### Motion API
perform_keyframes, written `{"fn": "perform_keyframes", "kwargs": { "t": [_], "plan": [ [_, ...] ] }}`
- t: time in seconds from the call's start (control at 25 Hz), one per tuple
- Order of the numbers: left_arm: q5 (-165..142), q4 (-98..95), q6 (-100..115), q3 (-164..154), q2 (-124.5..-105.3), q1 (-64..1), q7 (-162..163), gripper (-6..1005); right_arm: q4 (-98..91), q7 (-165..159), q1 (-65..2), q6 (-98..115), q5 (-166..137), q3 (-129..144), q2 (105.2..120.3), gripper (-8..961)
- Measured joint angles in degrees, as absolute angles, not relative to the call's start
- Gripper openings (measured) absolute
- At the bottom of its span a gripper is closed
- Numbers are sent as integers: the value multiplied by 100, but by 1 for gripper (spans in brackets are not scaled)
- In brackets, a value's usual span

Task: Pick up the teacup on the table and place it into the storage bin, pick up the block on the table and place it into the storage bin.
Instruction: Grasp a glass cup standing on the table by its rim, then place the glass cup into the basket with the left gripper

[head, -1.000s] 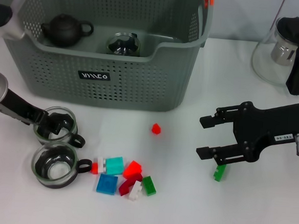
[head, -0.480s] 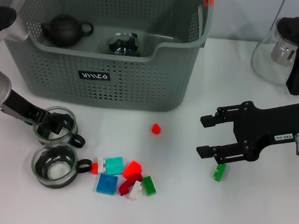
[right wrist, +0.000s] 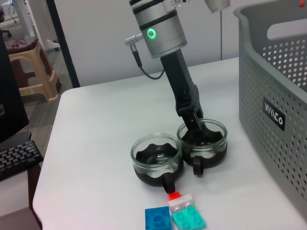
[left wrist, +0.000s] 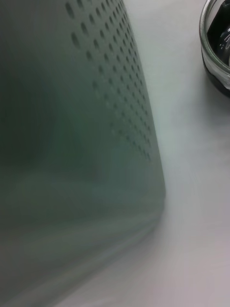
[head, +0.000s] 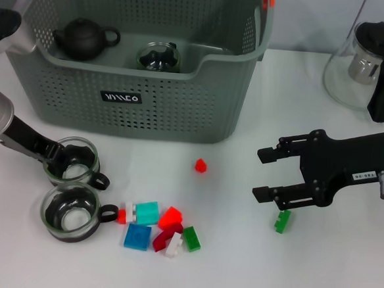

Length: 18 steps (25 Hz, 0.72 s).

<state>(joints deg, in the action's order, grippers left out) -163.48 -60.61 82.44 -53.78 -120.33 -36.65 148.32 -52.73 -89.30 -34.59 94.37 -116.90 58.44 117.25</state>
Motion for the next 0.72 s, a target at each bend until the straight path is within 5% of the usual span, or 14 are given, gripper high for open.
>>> {"fn": "perform_keyframes", "kwargs": {
  "t": [0.48,0.72],
  "plan": [
    [-16357,-6093,8268,-5377,-12032,-3658,14834,58,-5273,-8930,-3442,9447,-11677,5791,11724,752],
    [-16356,-6260,8296,-5314,-12000,-3631,14818,50,-5273,-8930,-3439,9442,-11677,5787,11724,752]
  ]
}}
